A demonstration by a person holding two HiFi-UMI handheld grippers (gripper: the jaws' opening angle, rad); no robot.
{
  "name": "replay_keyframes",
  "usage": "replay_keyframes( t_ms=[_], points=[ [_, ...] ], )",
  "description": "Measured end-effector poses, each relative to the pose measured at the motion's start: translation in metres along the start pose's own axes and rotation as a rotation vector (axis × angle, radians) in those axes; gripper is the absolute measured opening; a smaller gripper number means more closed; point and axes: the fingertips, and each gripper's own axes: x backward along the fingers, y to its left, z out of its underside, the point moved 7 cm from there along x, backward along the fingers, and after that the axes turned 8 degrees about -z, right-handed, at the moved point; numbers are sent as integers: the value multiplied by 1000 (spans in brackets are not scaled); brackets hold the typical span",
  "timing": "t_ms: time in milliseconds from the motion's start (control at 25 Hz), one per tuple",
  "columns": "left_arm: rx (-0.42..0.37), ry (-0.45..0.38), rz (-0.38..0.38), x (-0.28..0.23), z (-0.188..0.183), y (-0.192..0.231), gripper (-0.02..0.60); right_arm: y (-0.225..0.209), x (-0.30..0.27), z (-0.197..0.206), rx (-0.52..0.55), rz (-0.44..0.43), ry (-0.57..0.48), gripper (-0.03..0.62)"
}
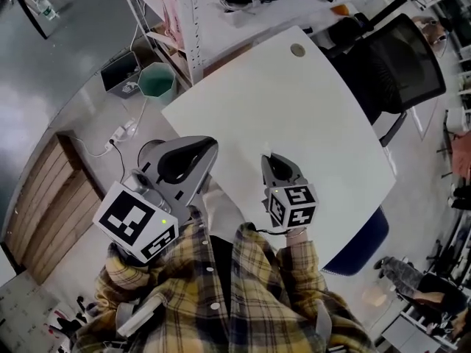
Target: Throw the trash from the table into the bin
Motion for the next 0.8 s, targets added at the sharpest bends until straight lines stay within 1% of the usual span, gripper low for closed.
replay_keyframes(
  t_ms=[160,400,640,800],
  points=[
    [10,-18,-41,20,1,4,20,19,-1,-5,19,-46,-1,12],
    [58,-63,-177,68,7,40,20,61,-31,-22,78,-154,20,12],
    [113,-100,-293,140,20,94,20,130,-75,-35,129,-227,43,12],
    [134,-108,-328,192,23,133,20,191,-103,-41,149,-256,54,12]
  ],
)
